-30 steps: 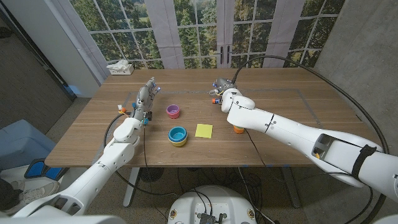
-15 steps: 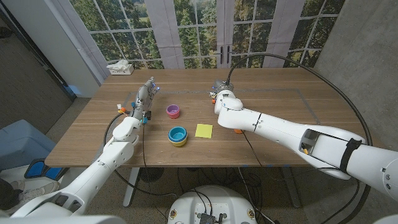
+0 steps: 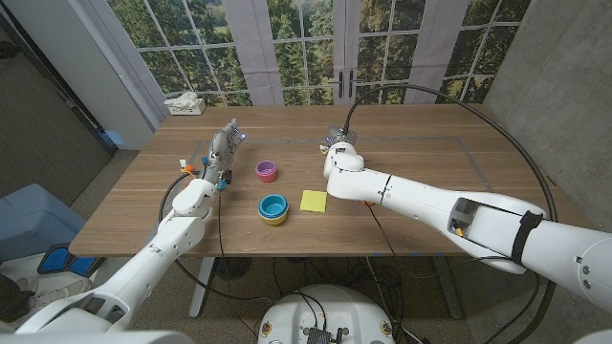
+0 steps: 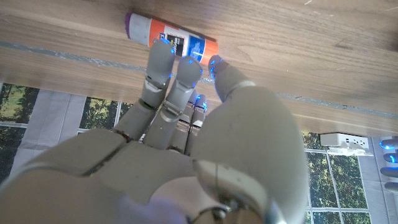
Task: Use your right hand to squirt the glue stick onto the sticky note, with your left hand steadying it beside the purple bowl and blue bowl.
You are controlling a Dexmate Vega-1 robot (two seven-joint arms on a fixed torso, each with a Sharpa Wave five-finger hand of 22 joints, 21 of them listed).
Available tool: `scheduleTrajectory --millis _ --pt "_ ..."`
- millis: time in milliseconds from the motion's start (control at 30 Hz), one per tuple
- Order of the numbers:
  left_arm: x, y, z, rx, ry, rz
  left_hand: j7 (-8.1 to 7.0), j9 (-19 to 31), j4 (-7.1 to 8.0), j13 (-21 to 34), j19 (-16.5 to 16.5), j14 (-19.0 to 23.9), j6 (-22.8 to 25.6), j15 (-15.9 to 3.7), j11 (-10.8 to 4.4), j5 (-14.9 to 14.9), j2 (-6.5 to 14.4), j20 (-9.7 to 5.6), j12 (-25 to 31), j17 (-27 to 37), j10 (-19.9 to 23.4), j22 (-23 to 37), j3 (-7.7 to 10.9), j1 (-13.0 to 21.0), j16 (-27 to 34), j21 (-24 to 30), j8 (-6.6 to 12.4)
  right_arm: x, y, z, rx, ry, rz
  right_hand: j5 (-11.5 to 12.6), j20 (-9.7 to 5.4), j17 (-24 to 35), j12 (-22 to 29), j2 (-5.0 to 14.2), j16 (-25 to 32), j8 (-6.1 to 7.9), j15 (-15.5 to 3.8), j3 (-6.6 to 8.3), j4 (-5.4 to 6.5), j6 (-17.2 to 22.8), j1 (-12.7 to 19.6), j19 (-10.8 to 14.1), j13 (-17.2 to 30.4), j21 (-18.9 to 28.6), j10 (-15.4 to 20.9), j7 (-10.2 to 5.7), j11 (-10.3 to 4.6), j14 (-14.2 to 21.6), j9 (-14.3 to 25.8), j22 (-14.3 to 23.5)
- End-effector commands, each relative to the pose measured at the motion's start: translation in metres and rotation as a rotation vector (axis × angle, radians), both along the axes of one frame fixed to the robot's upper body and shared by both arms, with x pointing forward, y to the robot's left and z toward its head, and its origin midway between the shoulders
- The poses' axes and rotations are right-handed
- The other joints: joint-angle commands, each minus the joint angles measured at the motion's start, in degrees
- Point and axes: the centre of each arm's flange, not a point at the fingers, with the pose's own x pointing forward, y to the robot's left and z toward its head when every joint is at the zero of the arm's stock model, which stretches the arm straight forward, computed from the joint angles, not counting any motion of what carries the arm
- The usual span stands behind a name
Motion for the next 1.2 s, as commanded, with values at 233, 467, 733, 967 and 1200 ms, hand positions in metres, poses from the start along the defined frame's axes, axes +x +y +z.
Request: scheduleTrajectory --millis 233,467,733,967,1200 --pt "0.004 0.0 0.004 0.011 0.005 -0.008 -0.32 0.3 -0.23 0.2 0.2 -0.5 0.4 -2.12 -0.02 -0.1 2.9 -2.25 0.1 0.1 -0.3 0.2 -0.23 0.4 -0.1 -0.6 0.39 0.013 -0.002 -0.012 0.063 -0.004 -0.005 0.1 -4.8 1.5 0.4 0.49 0.4 0.6 0.11 -0.15 0.29 1.3 0.9 0.3 0.2 0.5 1.6 -0.06 0.13 0.0 0.2 0.2" --pt "0.004 -0.001 0.006 0.018 0.007 -0.007 -0.31 0.3 -0.28 0.2 0.3 -0.5 0.4 -2.12 0.0 -0.1 2.9 -2.27 0.1 0.1 -0.3 0.2 -0.27 0.5 -0.1 -0.8 0.34 0.019 -0.004 -0.016 0.068 0.004 -0.019 0.2 -4.87 1.5 0.2 1.08 -1.1 0.4 0.26 0.28 0.53 1.5 0.8 -0.6 0.3 -0.5 1.7 0.12 0.3 -1.7 0.2 -0.3" --pt "0.004 -0.003 0.007 0.021 0.008 -0.01 -0.24 0.3 -0.34 0.2 0.3 -0.6 0.4 -2.08 -0.09 -0.1 2.9 -2.21 0.1 0.1 -0.4 0.3 -0.34 0.5 -0.1 -1.0 0.3 0.021 -0.007 -0.021 0.064 -0.022 -0.043 0.3 -4.88 1.5 0.4 1.52 -2.6 0.66 0.14 0.54 0.46 3.0 1.1 -1.0 0.3 -1.0 2.6 -0.08 0.39 -2.5 0.3 -0.5" --pt "0.002 -0.004 0.008 0.024 0.006 -0.007 -0.17 0.3 -0.42 0.2 0.4 -0.6 0.4 -2.08 -0.11 -0.1 2.9 -2.24 0.1 0.1 -0.4 0.3 -0.39 0.5 -0.1 -1.2 0.27 0.026 -0.009 -0.026 0.06 -0.011 -0.058 0.2 -4.72 -1.4 0.5 1.8 -6.9 0.46 0.03 0.4 0.7 3.8 0.4 -2.6 0.6 -2.2 3.7 -0.05 0.29 -3.9 0.3 -0.7" --pt "0.001 -0.005 0.009 0.024 0.005 -0.007 -0.16 0.3 -0.49 0.2 0.5 -0.6 0.4 -2.08 -0.1 -0.1 2.9 -2.21 0.1 0.0 -0.4 0.3 -0.45 0.5 -0.1 -1.4 0.26 0.03 -0.01 -0.03 0.062 -0.008 -0.06 0.3 -4.74 -7.2 0.7 2.59 -13.3 0.28 0.05 0.23 0.78 4.8 0.0 -2.9 1.0 -2.7 4.7 -0.02 0.23 -5.7 0.5 -0.7"
